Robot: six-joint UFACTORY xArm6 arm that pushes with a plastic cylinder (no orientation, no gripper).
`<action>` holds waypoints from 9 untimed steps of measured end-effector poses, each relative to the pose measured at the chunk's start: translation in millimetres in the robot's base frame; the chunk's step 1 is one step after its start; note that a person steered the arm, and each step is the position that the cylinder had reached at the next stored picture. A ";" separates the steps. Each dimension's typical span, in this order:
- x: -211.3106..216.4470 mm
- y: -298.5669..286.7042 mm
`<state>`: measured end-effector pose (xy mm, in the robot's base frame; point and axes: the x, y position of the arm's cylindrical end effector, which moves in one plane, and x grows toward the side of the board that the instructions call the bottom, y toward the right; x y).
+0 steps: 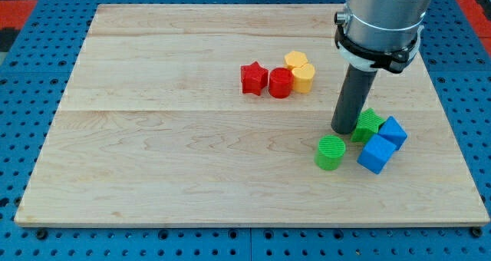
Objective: Move the red circle diagonally to the top left of the red star
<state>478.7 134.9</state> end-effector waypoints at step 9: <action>-186.3 -181.1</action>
<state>292.4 -46.1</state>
